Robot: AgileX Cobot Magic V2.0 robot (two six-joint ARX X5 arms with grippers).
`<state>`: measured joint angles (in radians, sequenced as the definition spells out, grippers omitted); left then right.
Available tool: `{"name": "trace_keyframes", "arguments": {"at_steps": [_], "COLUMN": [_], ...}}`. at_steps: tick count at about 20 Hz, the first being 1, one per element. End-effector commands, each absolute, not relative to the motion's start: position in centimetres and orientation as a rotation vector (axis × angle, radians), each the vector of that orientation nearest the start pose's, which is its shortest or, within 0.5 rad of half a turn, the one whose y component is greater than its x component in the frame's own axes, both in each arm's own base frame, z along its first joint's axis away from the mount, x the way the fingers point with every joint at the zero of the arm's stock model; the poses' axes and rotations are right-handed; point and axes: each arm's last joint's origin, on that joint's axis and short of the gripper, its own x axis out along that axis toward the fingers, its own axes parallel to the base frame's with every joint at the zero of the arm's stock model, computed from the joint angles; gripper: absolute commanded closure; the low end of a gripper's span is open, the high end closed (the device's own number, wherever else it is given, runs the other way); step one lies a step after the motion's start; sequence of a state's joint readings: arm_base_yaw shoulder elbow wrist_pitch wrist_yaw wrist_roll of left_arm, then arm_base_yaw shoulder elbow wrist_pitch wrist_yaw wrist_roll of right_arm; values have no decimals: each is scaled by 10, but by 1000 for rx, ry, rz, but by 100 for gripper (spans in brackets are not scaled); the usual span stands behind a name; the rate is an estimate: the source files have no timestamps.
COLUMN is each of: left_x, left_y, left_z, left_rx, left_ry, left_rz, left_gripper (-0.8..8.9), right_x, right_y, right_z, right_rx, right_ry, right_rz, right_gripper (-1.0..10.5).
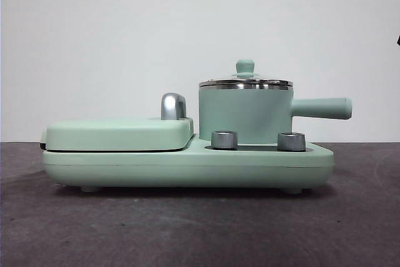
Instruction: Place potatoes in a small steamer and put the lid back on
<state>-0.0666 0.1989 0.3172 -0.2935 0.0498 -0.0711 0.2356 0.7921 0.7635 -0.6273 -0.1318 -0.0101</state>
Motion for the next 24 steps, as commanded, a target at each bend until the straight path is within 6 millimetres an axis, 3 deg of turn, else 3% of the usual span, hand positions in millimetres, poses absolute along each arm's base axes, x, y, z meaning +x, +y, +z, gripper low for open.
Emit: {"name": "trace_keyframes", "arguments": {"at_steps": [1, 4, 16, 20, 22, 24], "left_x": [93, 95, 96, 96, 96, 96], "left_y": [0, 3, 2, 2, 2, 2], "left_z": [187, 151, 156, 156, 156, 156], "left_rx": [-56, -72, -89, -89, -89, -89], "left_ry": [172, 183, 124, 124, 124, 124], "left_rz": [-20, 19, -4, -3, -3, -4], "left_gripper": [807, 807, 807, 807, 807, 807], "right_x": [153, 153, 154, 146, 133, 118], "right_y": [41, 41, 41, 37, 28, 19], "right_z": [287, 287, 288, 296, 282, 253], "right_rx": [-42, -42, -42, -193, -197, -155], "right_ry": [647, 646, 638, 420, 271, 197], "right_rz": [359, 359, 360, 375, 326, 235], "right_gripper": [928, 928, 928, 928, 928, 928]}}
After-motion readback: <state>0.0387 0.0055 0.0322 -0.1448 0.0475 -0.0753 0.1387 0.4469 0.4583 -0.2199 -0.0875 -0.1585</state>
